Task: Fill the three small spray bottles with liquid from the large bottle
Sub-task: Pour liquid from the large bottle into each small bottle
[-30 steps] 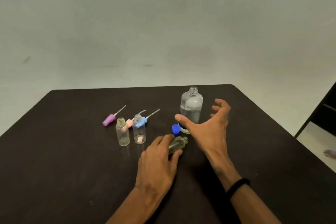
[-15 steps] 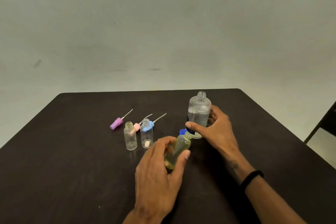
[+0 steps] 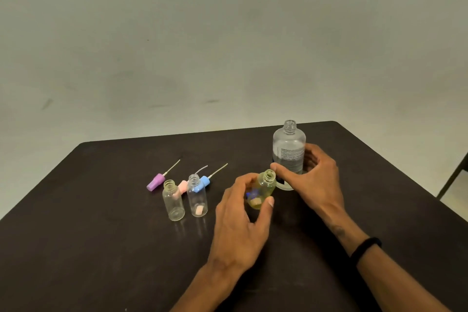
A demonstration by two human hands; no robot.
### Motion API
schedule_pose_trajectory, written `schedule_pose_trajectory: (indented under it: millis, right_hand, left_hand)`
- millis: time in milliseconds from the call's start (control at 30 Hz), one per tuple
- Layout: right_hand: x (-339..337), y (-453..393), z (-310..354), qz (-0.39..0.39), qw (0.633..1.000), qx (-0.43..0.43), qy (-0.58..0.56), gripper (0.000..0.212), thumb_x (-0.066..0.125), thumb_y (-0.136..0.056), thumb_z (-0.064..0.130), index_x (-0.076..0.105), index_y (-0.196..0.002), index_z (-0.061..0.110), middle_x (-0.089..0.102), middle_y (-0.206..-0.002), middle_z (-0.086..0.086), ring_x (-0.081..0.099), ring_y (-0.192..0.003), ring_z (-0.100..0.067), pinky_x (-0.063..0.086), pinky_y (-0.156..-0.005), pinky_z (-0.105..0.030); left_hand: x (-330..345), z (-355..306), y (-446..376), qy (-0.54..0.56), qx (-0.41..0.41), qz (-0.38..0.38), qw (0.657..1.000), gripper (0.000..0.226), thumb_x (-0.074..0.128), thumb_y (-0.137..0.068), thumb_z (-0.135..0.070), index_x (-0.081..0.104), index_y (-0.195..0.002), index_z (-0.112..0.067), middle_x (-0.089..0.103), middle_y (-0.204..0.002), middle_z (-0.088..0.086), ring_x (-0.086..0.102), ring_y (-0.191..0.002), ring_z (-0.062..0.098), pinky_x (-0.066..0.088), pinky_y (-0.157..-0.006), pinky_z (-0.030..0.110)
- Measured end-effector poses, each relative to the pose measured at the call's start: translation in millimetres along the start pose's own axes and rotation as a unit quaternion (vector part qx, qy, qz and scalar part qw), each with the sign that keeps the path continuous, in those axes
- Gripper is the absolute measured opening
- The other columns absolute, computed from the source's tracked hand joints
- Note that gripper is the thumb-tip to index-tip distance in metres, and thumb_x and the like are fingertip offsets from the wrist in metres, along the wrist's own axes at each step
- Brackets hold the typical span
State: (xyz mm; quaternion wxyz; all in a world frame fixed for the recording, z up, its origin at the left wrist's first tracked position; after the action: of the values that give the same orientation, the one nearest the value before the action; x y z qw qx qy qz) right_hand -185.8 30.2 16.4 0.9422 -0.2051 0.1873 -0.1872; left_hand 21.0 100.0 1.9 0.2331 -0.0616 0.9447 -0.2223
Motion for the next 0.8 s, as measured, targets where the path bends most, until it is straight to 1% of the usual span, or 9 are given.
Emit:
schedule_pose_trajectory:
  millis: [133,200,267,333,400,467,600,733,800]
  right_hand:
    - [-12.7,-4.8,-3.5,-0.016,1.000,-0.020,0.014,0.069,0.100,-0.065,0.045,0.069,-0.124,0.029,0.076,-0.111,0.015,0.074,-0.099,0.001,0.060,-0.084,-0.016]
    - [-14.7,-5.8,-1.4,-0.017,0.998,-0.041,0.033,0.067,0.100,-0.066,0.044,0.069,-0.123,0.029,0.075,-0.109,0.017,0.073,-0.097,0.003,0.057,-0.081,-0.010]
    - [-14.2,-6.4,1.7,-0.009,0.996,-0.063,0.057,0.066,0.099,-0.066,0.041,0.068,-0.123,0.030,0.073,-0.109,0.018,0.070,-0.098,0.006,0.052,-0.081,-0.005]
    - [-11.9,-5.7,6.6,0.005,0.992,-0.091,0.082,0.069,0.099,-0.067,0.038,0.067,-0.127,0.028,0.072,-0.114,0.014,0.069,-0.100,0.001,0.051,-0.083,-0.004]
    - [-10.2,-4.5,11.4,0.014,0.986,-0.129,0.109,0.070,0.099,-0.068,0.034,0.067,-0.129,0.024,0.071,-0.119,0.010,0.067,-0.103,-0.004,0.052,-0.090,-0.010]
    - [-8.7,-2.5,13.3,0.019,0.979,-0.159,0.124,0.070,0.098,-0.068,0.030,0.067,-0.130,0.022,0.069,-0.121,0.010,0.065,-0.106,-0.005,0.054,-0.094,-0.016]
    - [-7.7,-2.1,13.2,0.032,0.975,-0.180,0.125,0.070,0.098,-0.070,0.028,0.067,-0.132,0.019,0.071,-0.123,0.003,0.064,-0.107,-0.005,0.047,-0.096,-0.006]
    - [-6.0,-2.9,14.7,0.038,0.971,-0.193,0.135,0.072,0.095,-0.072,0.031,0.066,-0.136,0.016,0.071,-0.130,-0.002,0.066,-0.113,-0.012,0.050,-0.101,-0.021]
    - [-3.8,-2.7,14.2,0.045,0.968,-0.200,0.147,0.074,0.095,-0.073,0.030,0.065,-0.138,0.015,0.070,-0.132,-0.006,0.065,-0.116,-0.015,0.051,-0.102,-0.027]
  left_hand:
    - [7.5,8.5,-16.0,0.042,-0.007,-0.030,0.999,0.038,0.080,-0.088,-0.041,0.065,-0.123,-0.038,0.072,-0.114,-0.021,0.070,-0.107,0.006,0.058,-0.096,0.034]
    - [6.1,12.7,-18.1,0.084,-0.019,-0.037,0.996,0.039,0.084,-0.086,-0.039,0.068,-0.122,-0.034,0.076,-0.110,-0.018,0.073,-0.102,0.005,0.061,-0.093,0.032]
    - [4.8,14.6,-19.1,0.104,-0.022,-0.028,0.994,0.043,0.084,-0.087,-0.035,0.067,-0.126,-0.032,0.076,-0.110,-0.016,0.074,-0.103,0.006,0.062,-0.092,0.030]
    - [4.0,14.6,-19.0,0.100,-0.016,-0.016,0.995,0.050,0.082,-0.089,-0.029,0.062,-0.135,-0.033,0.074,-0.115,-0.016,0.073,-0.107,0.005,0.060,-0.093,0.027]
    - [2.7,16.6,-18.8,0.099,-0.022,-0.019,0.995,0.056,0.080,-0.091,-0.024,0.057,-0.141,-0.036,0.073,-0.117,-0.017,0.072,-0.107,0.004,0.060,-0.093,0.026]
    - [1.5,18.8,-18.6,0.106,-0.027,-0.024,0.994,0.057,0.079,-0.092,-0.021,0.055,-0.142,-0.036,0.072,-0.117,-0.018,0.072,-0.107,0.004,0.061,-0.092,0.028]
    - [1.6,18.4,-19.9,0.114,-0.024,-0.026,0.993,0.054,0.077,-0.094,-0.026,0.057,-0.143,-0.035,0.072,-0.117,-0.017,0.071,-0.109,0.005,0.063,-0.091,0.033]
    - [1.0,19.2,-20.6,0.106,-0.021,-0.023,0.994,0.059,0.078,-0.093,-0.031,0.056,-0.147,-0.030,0.071,-0.122,-0.016,0.069,-0.112,0.003,0.062,-0.091,0.029]
    - [-1.8,20.5,-21.5,0.087,-0.012,-0.036,0.996,0.056,0.079,-0.092,-0.033,0.060,-0.145,-0.029,0.071,-0.123,-0.016,0.069,-0.112,0.002,0.061,-0.091,0.026]
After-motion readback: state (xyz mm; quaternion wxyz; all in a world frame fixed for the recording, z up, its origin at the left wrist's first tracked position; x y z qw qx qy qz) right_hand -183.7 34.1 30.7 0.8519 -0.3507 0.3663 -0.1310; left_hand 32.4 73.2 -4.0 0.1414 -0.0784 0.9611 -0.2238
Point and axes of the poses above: each hand's wrist, its own y-axis away from the middle knuckle, its own x-axis out of the palm, z = x × y, the point moved 7 cm from there along -y, towards the middle knuckle
